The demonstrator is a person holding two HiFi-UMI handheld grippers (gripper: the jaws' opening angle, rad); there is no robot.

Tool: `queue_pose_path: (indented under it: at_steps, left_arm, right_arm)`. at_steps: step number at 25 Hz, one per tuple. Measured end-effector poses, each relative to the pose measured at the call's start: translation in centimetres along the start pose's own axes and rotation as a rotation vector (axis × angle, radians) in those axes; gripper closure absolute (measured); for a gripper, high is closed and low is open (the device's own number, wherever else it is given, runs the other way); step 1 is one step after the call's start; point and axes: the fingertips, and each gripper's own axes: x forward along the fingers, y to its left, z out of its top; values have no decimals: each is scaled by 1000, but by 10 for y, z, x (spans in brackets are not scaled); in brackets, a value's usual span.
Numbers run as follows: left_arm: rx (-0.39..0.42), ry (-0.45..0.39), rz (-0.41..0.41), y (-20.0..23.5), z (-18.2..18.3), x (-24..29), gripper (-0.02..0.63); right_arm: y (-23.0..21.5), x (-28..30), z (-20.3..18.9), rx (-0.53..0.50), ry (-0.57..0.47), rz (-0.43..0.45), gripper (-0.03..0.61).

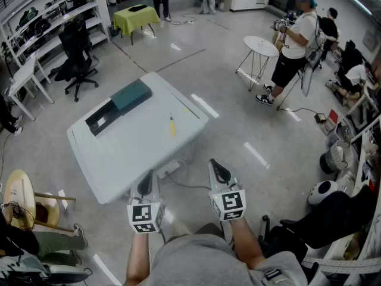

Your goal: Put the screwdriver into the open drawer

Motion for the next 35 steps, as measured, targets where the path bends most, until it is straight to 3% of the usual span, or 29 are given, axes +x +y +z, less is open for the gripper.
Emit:
queue_pose_path:
  at_steps: [10,22,29,35]
  left_arm:
    - [-5,3,-1,18,-2,2,601]
    - [-22,12,23,35,-5,20,601]
    - [-36,25,37,39,-2,67,601]
    - [-44,35,71,46,5,129,601]
  right_arm:
    - [10,12,1,51,13,5,575]
    - [10,45,-5,41,35,21,575]
    - [-22,89,-8,43,50,21,575]
    - [-54,150,-8,49,65,71,575]
